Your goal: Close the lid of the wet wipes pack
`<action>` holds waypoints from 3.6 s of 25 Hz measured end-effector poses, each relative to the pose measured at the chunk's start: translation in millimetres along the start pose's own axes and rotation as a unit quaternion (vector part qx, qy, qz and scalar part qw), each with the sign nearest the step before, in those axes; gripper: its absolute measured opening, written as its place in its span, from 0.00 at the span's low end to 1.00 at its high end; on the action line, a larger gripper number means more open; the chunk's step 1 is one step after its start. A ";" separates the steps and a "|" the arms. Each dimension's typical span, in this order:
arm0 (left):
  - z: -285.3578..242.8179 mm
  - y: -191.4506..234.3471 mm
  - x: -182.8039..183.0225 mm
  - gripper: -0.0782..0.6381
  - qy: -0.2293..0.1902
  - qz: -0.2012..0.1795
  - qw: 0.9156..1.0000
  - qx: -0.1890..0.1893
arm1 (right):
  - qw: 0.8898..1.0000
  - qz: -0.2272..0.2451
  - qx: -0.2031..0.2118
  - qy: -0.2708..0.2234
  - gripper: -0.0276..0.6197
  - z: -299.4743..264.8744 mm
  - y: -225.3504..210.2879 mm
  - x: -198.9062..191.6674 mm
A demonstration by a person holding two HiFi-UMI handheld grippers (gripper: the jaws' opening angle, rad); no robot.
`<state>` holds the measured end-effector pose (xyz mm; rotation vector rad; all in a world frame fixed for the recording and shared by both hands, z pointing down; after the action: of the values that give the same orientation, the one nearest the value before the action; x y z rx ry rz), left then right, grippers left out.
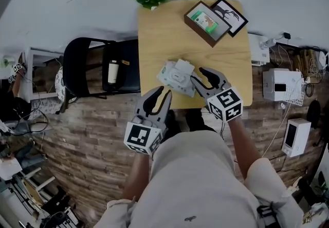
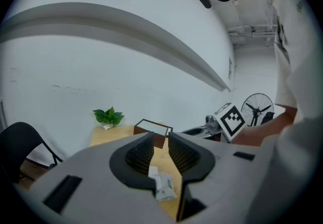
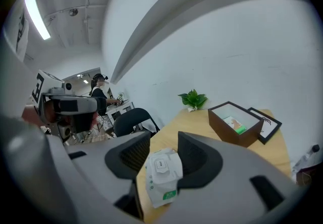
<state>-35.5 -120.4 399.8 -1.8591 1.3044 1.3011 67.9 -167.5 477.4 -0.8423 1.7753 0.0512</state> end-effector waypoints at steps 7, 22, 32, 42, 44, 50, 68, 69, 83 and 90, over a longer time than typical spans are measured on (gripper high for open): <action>-7.7 -5.1 -4.6 0.22 0.009 0.009 1.000 0.019 | 0.999 -0.005 0.027 0.032 0.29 -15.9 -20.8 -21.3; -0.8 2.0 -22.9 0.22 0.032 0.030 0.997 0.061 | 0.993 -0.038 0.066 0.095 0.30 -61.8 -56.5 -81.1; -7.8 6.3 -31.0 0.22 0.038 0.039 0.996 0.065 | 0.989 -0.086 0.058 0.108 0.32 -80.3 -81.8 -106.3; -15.0 6.7 -37.4 0.22 0.044 0.038 0.996 0.065 | 0.982 -0.147 0.061 0.101 0.32 -87.9 -94.0 -124.8; -15.8 6.8 -38.2 0.22 0.045 0.039 0.996 0.065 | 0.980 -0.163 0.064 0.098 0.32 -89.6 -95.2 -127.5; -15.6 5.7 -39.2 0.23 0.046 0.039 0.996 0.063 | 0.971 -0.213 0.068 0.086 0.32 -91.4 -97.5 -135.7; -6.7 7.1 -40.0 0.22 0.044 0.039 0.996 0.073 | 0.959 -0.269 0.074 0.058 0.25 -89.5 -99.2 -135.8; -6.7 7.0 -40.0 0.22 0.044 0.039 0.996 0.072 | 0.959 -0.268 0.074 0.056 0.23 -88.9 -99.9 -135.3; -6.0 1.8 -35.6 0.22 0.036 0.036 0.996 0.068 | 0.963 -0.256 0.068 0.042 0.12 -80.1 -102.5 -123.8; -4.4 -0.6 -34.7 0.22 0.032 0.033 0.997 0.067 | 0.967 -0.243 0.068 0.040 0.06 -76.7 -101.1 -119.5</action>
<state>-35.7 -109.4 433.1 -1.7921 1.4617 1.1651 77.3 -214.5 645.0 -1.1678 1.5812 -0.4271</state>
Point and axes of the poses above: the fingertips, and each gripper's own axes: z backward along the fingers, y to its left, x out of its top, the point moved 1 cm from there along z, backward along the fingers, and after that the axes turned 13 degrees about x, right-handed, at the moved point
